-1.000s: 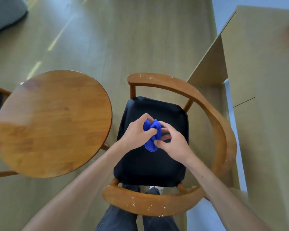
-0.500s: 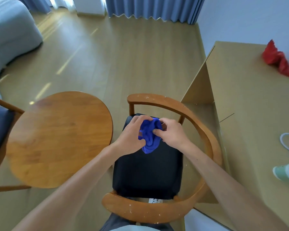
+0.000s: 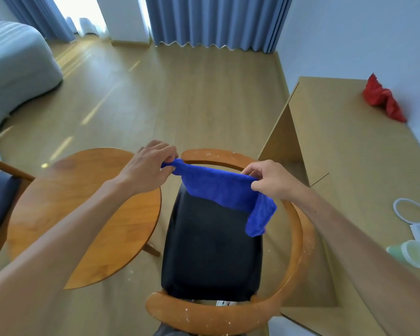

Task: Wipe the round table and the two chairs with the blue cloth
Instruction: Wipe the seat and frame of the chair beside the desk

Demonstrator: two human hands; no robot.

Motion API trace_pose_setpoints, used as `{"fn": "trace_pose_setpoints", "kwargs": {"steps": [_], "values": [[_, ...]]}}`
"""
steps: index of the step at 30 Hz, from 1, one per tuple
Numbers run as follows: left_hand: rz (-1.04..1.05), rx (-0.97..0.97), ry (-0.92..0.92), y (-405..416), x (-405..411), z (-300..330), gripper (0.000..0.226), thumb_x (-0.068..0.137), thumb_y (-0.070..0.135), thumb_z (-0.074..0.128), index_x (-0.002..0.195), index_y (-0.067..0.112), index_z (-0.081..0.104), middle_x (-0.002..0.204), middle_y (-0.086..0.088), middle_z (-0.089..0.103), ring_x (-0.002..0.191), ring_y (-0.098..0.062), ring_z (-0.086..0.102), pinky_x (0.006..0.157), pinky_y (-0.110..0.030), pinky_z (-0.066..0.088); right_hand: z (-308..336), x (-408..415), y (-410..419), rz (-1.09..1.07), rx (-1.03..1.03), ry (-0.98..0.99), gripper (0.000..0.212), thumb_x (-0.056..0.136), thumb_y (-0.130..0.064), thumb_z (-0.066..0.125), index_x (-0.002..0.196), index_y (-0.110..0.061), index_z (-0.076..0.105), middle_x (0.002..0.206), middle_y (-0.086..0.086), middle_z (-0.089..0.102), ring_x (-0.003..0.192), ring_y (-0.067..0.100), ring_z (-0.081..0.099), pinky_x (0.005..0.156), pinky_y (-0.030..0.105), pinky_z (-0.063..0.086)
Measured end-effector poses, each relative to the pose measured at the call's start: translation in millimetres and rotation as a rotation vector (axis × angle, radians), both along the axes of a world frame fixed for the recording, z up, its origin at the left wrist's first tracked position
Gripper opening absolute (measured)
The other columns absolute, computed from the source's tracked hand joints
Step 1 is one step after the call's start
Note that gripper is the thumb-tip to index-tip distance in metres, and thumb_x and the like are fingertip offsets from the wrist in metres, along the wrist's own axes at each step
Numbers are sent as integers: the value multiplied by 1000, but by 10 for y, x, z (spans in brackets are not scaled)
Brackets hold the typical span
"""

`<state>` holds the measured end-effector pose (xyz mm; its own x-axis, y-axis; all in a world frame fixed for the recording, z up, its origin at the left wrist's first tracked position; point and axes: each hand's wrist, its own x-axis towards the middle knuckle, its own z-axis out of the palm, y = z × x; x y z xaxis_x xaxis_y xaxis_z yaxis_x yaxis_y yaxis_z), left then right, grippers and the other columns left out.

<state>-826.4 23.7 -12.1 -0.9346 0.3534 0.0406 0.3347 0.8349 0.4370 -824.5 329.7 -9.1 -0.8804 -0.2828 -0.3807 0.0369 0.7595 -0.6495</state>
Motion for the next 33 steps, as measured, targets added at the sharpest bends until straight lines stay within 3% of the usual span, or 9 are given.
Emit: {"fn": "trace_pose_setpoints", "kwargs": {"steps": [3, 5, 8, 13, 17, 22, 28, 33], "values": [[25, 8, -24, -1, -42, 37, 21, 85, 4, 52, 78, 20, 39, 73, 1, 57, 70, -20, 48, 60, -24, 32, 27, -22, 17, 19, 34, 16, 37, 74, 3, 50, 96, -23, 65, 87, -8, 67, 83, 9, 62, 62, 18, 46], [21, 42, -51, -10, -40, 64, 20, 87, 4, 50, 82, 22, 42, 68, 4, 54, 62, -16, 46, 54, -22, 33, 22, -26, 38, 31, 49, 32, 39, 73, 5, 48, 95, -22, 64, 88, -7, 67, 84, 10, 61, 63, 17, 45], [2, 40, -82, -58, -39, 92, 22, 93, 6, 48, 101, 23, 57, 82, 5, 63, 74, -11, 56, 61, -21, 40, -29, -11, 69, 42, 64, 80, 42, 76, 8, 44, 100, -19, 65, 93, -7, 66, 89, 11, 60, 69, 16, 45], [9, 6, -114, -130, -31, 105, 20, 95, 8, 45, 97, 23, 58, 91, 2, 64, 77, -6, 55, 61, -19, 39, -139, 6, 105, 47, 80, 218, 26, 92, -2, 47, 103, -16, 66, 97, -6, 63, 91, 13, 57, 76, 22, 43], [-4, -19, -129, -52, -17, 165, 17, 98, 15, 42, 97, 29, 51, 87, 3, 59, 71, -6, 53, 56, -21, 38, -220, -11, 150, 65, 129, 189, 23, 95, -7, 47, 99, -22, 64, 94, -6, 65, 86, 13, 59, 68, 24, 44], [-43, 55, -170, 160, -81, 374, 23, 96, 17, 45, 93, 35, 58, 84, 7, 65, 79, -4, 56, 63, -21, 41, -343, 1, 177, -9, 167, 105, 22, 92, -5, 45, 96, -20, 60, 96, 1, 64, 87, 19, 58, 74, 32, 47], [-35, 102, -174, 218, -129, 506, 25, 97, 16, 47, 94, 36, 62, 85, 25, 61, 83, 8, 52, 68, -12, 32, -396, 121, 192, 4, 117, -12, 31, 77, -1, 58, 84, -31, 54, 88, -10, 58, 81, 8, 56, 61, 18, 41], [-37, 80, -155, 198, -175, 558, 27, 95, 12, 48, 92, 35, 63, 86, 21, 63, 84, 4, 53, 71, -14, 33, -527, 188, 202, -27, 192, -1, 24, 79, -4, 59, 73, -26, 52, 83, -8, 55, 75, 11, 55, 56, 19, 38]]}}
